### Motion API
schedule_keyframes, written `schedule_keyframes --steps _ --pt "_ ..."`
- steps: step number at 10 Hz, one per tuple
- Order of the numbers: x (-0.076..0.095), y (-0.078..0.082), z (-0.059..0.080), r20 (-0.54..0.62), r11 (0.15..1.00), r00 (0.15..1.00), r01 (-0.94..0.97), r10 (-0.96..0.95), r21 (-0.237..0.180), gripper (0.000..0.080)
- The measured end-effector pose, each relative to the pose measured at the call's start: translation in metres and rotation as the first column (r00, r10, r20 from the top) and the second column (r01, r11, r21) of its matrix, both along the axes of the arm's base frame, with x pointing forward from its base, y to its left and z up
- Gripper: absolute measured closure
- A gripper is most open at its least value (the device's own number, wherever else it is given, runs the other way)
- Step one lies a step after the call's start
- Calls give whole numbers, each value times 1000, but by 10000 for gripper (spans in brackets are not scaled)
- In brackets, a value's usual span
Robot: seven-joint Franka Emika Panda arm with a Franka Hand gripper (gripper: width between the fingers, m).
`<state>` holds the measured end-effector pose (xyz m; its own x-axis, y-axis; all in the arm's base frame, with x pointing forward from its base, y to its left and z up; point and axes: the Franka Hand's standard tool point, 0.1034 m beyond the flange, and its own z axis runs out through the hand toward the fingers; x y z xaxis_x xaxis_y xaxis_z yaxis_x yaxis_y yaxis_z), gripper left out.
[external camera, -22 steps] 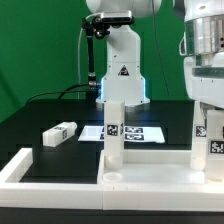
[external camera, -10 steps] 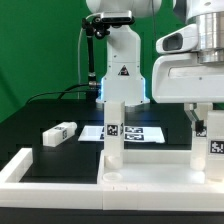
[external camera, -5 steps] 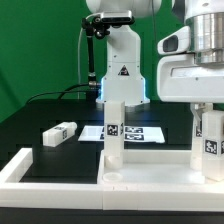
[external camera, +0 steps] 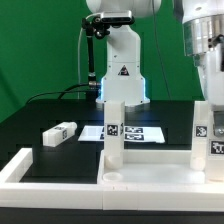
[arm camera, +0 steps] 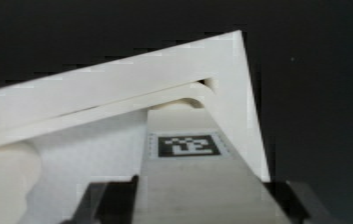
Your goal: Assemble desk
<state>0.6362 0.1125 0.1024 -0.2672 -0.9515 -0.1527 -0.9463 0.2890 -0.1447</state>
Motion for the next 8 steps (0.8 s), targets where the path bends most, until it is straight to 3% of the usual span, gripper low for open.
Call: schedule_keyframes --steps 2,3,4,6,7,8 --pt "-1 1 -1 -3 1000 1000 21 -21 5 508" --pt "-1 1 -1 1 1000 1000 -21 21 -4 320" --pt "-2 3 0 4 984 985 -175 175 -29 208" --pt "-1 4 0 12 820 825 -559 565 -122 162" --pt "-2 6 0 10 737 744 -660 668 -145 153" --pt "-2 5 0 9 729 736 -668 677 -148 153"
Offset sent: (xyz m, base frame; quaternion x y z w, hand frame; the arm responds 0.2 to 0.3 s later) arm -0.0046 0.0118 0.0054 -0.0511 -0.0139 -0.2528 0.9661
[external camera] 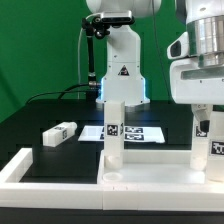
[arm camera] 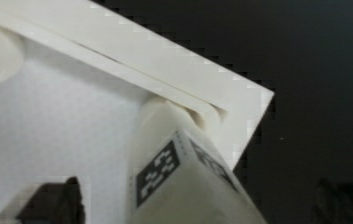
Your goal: Assemble desk
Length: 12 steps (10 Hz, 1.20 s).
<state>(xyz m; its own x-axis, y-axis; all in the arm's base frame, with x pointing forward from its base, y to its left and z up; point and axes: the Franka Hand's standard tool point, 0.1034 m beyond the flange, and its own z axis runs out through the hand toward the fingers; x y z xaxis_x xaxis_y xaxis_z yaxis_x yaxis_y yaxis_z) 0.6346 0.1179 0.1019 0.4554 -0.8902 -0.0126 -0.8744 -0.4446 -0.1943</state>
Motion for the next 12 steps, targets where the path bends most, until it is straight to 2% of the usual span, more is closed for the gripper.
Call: schedule_keyframes --steps 2,3,4,5,7,8,9,10,11,12 --pt "0 -2 0 12 988 989 -150 150 -33 150" --pt "0 -4 0 5 958 960 -280 281 -68 150" --pt "2 -9 1 -12 877 884 -466 468 -117 150" --pt "4 -13 1 -13 822 831 -553 557 -137 150" --pt "4 -13 1 -13 820 829 -555 559 -139 150" --pt "4 -13 1 -12 837 845 -531 534 -134 282" --pt "4 -13 1 -11 854 862 -504 507 -129 282" --pt "4 -13 1 -9 894 901 -432 434 -115 422" --pt "4 -14 1 -9 925 931 -365 366 -104 512" --pt "4 -14 1 -10 952 956 -292 292 -91 512"
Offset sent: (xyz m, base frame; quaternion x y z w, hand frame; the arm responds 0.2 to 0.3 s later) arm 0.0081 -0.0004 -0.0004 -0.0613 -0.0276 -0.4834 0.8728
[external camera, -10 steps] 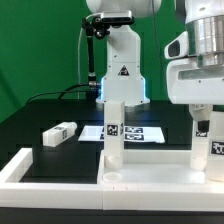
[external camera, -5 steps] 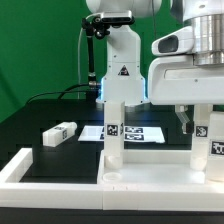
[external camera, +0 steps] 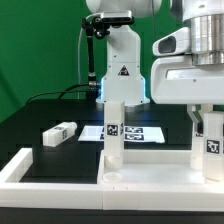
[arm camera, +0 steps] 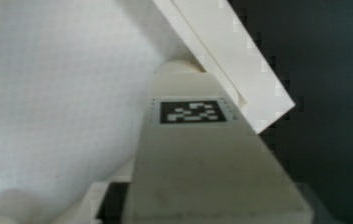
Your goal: Assemble desk
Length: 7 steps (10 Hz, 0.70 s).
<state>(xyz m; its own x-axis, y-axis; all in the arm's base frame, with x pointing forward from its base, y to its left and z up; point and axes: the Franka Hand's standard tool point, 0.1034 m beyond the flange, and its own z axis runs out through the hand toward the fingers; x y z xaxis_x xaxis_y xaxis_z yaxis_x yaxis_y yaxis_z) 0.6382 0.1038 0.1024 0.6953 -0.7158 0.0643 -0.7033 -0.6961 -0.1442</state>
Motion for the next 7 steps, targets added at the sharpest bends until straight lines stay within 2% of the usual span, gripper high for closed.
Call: schedule_keyframes --steps 2,4,6,7 --pt "-1 -2 0 -23 980 981 195 -195 29 512" --pt "-2 -5 -1 -72 873 876 481 -477 81 512" --pt "-3 -8 -3 -128 691 699 715 -703 108 511" --pt "-4 -7 -3 -149 562 574 819 -805 114 511"
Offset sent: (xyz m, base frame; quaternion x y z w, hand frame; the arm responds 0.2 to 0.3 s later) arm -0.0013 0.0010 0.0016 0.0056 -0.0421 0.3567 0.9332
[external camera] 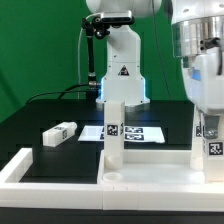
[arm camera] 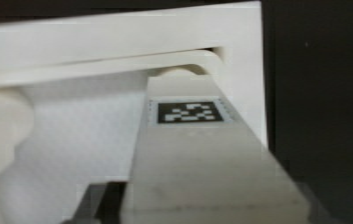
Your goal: Assemble desk
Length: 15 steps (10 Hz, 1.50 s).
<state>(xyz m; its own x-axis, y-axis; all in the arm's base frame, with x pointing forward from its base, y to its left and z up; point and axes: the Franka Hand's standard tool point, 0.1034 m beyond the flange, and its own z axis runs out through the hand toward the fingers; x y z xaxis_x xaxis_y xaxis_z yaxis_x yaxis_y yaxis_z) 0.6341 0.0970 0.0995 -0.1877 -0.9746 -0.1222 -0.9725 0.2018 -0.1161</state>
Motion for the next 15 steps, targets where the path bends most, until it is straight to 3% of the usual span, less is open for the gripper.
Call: schedule_keyframes --steps 3,4,5,6,7,10,11,13,15 --pt "-2 2 0 6 999 999 46 -46 3 511" --pt "0 1 1 20 996 996 -86 86 -19 483" --pt "5 2 4 40 965 965 -257 259 -46 307" --pt "8 5 7 62 920 919 -385 390 -78 307" --pt "10 8 8 75 875 874 -473 481 -104 185" --pt "10 5 8 68 785 785 -603 616 -142 151" --pt "10 4 7 54 706 708 -688 704 -167 151" --pt "9 4 6 -18 395 410 -888 912 -236 151" --pt "8 12 4 -48 232 251 -939 967 -254 151"
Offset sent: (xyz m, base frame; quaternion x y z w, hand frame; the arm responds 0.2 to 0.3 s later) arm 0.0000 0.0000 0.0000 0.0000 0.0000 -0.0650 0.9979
